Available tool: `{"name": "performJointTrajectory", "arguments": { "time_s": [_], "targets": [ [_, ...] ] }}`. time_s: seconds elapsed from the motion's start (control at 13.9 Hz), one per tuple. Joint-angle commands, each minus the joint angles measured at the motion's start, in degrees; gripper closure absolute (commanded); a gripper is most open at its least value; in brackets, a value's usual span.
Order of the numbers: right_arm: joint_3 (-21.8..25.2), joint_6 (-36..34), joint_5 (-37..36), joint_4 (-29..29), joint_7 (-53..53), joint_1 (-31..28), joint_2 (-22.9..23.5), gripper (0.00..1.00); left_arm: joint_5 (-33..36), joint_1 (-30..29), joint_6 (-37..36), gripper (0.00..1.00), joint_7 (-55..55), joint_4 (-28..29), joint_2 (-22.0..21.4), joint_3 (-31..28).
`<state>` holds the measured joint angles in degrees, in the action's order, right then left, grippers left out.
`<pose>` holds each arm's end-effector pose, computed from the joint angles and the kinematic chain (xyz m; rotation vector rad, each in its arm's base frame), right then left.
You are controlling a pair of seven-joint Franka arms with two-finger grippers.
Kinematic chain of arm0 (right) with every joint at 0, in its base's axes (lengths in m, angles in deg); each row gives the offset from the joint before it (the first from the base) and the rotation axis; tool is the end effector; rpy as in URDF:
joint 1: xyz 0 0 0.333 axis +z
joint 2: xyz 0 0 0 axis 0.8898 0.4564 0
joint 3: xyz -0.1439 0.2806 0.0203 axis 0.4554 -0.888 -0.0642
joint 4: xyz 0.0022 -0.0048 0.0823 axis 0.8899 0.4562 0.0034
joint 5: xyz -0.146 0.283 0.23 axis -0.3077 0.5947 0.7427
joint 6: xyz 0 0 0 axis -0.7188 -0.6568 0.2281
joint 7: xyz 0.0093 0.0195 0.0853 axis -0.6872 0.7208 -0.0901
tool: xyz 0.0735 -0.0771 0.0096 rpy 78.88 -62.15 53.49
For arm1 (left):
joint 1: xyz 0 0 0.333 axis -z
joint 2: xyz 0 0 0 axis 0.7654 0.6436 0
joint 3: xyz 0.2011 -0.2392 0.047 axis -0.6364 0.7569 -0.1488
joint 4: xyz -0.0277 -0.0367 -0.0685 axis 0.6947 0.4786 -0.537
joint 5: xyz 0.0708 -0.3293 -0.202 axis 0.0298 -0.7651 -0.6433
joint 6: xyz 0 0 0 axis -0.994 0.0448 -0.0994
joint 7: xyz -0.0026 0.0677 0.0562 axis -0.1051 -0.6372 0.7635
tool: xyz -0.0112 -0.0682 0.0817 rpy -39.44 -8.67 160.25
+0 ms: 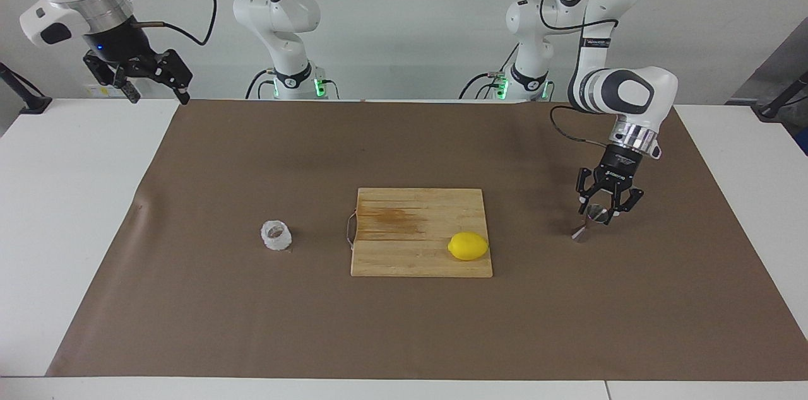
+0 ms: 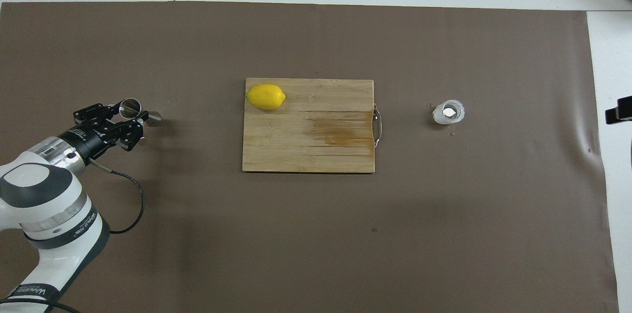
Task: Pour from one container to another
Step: 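Carry the metal cup with the left gripper over the wooden board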
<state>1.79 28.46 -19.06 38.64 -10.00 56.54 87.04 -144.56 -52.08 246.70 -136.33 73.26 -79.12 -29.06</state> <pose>0.5413 -0.0763 0.6653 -3.1201 0.1089 0.0011 0.5165 0.0241 0.3338 0.5905 2.2118 -0.3193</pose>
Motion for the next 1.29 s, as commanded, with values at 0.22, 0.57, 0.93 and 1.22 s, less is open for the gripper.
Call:
{"name": "performJointTrajectory", "arguments": {
  "time_s": [0.22, 0.57, 0.93, 1.22],
  "targets": [
    [-0.4, -0.5, -0.4, 0.4, -0.9, -0.2, -0.5, 0.0, -1.7, 0.5, 1.2, 0.63, 1.4, -0.7, 0.6, -0.2],
    [-0.4, -0.5, -0.4, 0.4, -0.9, -0.2, -0.5, 0.0, -1.7, 0.2, 0.9, 0.9, 1.4, -0.6, 0.5, -0.2],
    [-0.3, -0.5, -0.4, 0.4, -0.9, -0.2, -0.5, 0.0, -1.5, 0.1, -2.4, 1.0, 0.3, -3.5, 0.2, -0.2],
    [-0.4, -0.5, -0.4, 0.4, -0.9, -0.2, -0.5, 0.0, -1.0, 2.0, -2.0, 1.0, -1.5, -7.2, -1.2, 3.5]
  ]
}}
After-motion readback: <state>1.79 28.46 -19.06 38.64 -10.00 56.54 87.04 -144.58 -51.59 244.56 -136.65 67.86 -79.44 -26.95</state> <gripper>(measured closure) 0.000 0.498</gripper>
